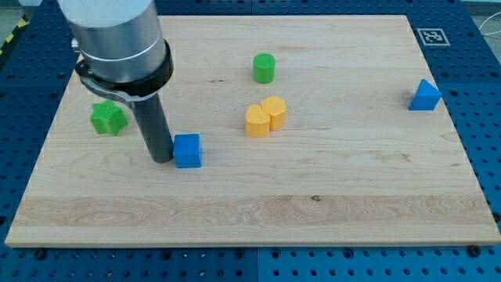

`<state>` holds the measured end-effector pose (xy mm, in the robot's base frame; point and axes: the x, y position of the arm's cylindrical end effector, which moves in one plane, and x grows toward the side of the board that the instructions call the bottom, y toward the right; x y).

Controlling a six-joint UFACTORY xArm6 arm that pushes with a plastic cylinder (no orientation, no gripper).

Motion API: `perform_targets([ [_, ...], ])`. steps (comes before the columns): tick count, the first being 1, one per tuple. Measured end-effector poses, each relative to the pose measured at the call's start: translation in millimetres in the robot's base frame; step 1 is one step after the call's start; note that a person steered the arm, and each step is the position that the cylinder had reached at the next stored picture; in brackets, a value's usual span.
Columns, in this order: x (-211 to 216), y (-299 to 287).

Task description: Slide blue cube towards yellow heart

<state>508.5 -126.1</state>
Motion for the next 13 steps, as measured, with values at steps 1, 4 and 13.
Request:
perform_targets([
  [1, 4, 4],
  [4, -14, 40],
  [13, -3, 91],
])
